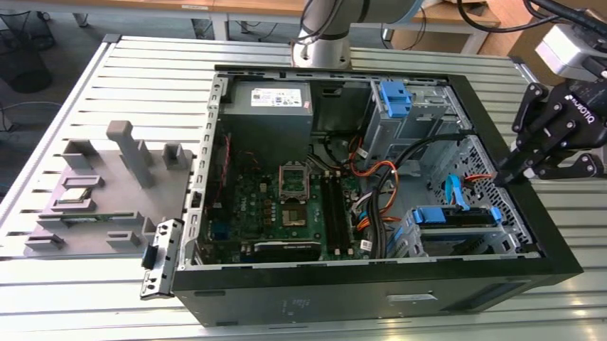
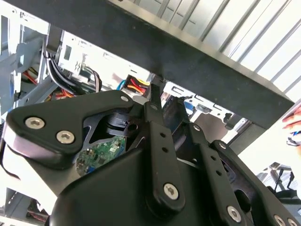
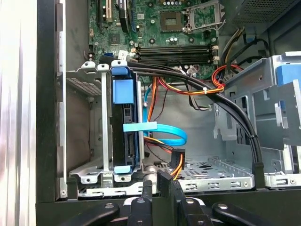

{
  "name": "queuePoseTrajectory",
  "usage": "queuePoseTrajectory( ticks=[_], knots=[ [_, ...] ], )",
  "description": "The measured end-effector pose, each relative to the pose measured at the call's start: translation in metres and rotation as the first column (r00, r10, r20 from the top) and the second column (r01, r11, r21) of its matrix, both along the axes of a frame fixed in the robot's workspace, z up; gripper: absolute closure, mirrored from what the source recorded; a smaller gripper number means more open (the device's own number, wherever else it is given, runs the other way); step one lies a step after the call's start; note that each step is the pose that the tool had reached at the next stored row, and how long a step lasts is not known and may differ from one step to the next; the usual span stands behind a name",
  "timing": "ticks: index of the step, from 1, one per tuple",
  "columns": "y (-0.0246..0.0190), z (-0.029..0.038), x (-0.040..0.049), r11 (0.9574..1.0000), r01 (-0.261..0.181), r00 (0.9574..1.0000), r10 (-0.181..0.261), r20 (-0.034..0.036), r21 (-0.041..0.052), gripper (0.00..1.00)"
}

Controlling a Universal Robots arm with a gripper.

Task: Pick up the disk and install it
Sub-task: 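Insert the second disk wire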

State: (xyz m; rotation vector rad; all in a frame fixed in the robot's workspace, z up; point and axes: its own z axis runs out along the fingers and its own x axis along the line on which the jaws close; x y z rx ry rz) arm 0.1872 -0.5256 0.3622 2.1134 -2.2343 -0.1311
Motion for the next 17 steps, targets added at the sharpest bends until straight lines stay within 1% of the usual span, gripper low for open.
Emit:
queuePoseTrajectory(
  ticks=[3,4,9,17],
  knots=[
    [0.0000,-0.0002,0.0007,1.0000,0.000,0.9993,0.000,-0.0366,-0.0002,0.70],
    [0.0001,-0.0003,0.0007,1.0000,0.000,0.9992,0.000,-0.0390,-0.0001,0.70],
    [0.0002,-0.0003,0.0008,1.0000,0.000,0.9992,0.000,-0.0396,-0.0002,0.70],
    [0.0046,-0.0009,0.0025,1.0000,-0.006,0.9985,0.006,-0.0541,-0.0001,0.70]
  ],
)
